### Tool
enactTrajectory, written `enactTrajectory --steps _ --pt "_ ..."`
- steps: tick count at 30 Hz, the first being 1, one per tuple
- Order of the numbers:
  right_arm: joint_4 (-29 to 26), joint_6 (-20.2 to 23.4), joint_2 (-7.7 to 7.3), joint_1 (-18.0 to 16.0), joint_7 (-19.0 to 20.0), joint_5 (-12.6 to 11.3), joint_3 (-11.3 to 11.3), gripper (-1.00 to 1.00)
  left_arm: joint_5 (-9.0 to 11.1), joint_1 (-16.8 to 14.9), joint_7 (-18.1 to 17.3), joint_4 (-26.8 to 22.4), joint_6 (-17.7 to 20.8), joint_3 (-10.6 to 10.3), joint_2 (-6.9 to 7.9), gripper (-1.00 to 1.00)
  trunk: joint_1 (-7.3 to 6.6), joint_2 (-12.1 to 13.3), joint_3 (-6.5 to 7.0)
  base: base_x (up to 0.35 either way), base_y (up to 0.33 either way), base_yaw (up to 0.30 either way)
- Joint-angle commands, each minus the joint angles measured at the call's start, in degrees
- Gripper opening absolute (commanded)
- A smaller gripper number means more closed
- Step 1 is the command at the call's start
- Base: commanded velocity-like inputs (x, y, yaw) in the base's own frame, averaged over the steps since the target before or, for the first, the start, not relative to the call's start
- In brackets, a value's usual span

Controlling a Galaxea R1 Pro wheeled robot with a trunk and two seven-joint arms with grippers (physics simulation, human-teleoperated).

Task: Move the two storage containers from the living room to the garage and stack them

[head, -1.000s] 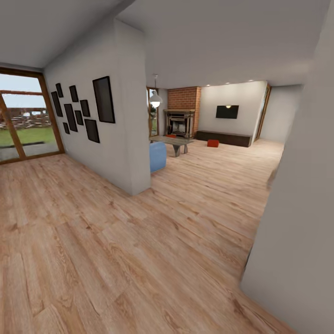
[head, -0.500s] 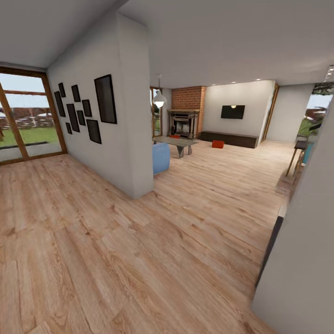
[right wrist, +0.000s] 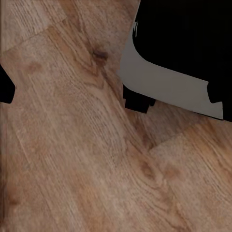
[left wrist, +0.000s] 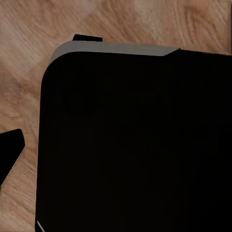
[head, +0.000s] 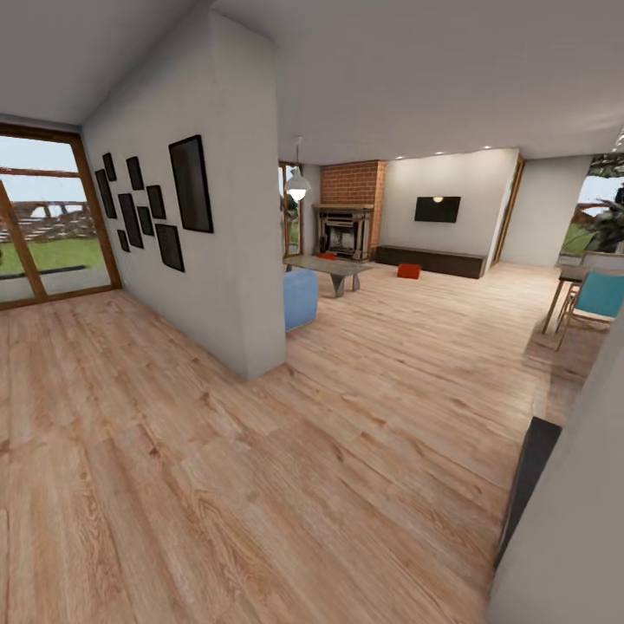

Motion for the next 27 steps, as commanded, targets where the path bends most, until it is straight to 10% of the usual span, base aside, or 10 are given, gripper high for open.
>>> enactTrajectory --steps 1,27 --pt "0.2 -0.4 -0.01 -0.1 0.0 -0.1 0.4 1.00 0.4 0.0 0.0 0.0 -0.1 0.2 -0.02 1.00 0.03 0.0 -0.05 0.321 0.000 0.000" --pt "0.2 -1.3 0.12 -0.1 0.0 -0.2 0.4 1.00 0.4 0.0 0.0 0.0 -0.1 0.3 -0.11 1.00 0.03 0.0 -0.05 0.321 0.000 0.000"
